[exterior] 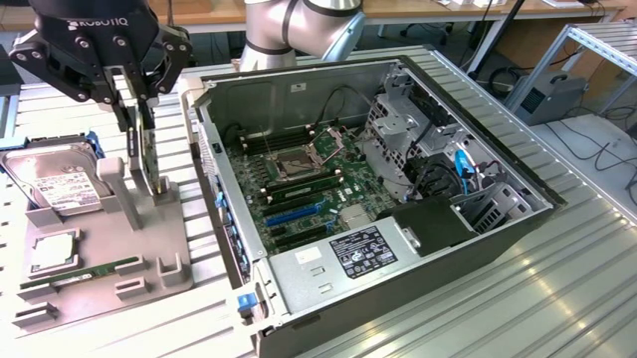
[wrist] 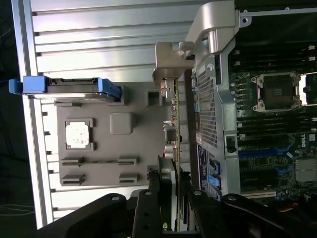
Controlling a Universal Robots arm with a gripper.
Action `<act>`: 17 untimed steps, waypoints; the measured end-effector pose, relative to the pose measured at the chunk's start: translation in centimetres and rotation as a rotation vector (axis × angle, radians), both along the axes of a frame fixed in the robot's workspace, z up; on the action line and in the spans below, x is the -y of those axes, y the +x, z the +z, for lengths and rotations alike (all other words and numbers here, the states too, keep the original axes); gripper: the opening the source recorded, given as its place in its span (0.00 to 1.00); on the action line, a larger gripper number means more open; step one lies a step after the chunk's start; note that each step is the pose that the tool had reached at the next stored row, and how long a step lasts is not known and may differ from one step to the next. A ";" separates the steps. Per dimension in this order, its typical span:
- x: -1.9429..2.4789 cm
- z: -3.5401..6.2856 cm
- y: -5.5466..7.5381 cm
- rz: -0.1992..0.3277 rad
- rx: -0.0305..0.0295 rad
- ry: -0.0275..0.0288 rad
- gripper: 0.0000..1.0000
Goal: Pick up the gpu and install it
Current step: 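Pick up the gpu and move the gpu toward the slot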
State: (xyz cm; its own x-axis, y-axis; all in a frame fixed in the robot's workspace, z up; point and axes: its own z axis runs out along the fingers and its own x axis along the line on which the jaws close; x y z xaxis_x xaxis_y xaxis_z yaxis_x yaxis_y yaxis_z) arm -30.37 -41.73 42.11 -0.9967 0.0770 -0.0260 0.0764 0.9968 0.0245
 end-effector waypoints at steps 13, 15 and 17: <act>0.00 0.00 1.2 0.000 0.0001 0.0000 0.27; 0.00 0.00 1.4 0.000 0.0000 0.0000 0.27; 0.00 0.00 1.6 0.000 0.0001 0.0000 0.27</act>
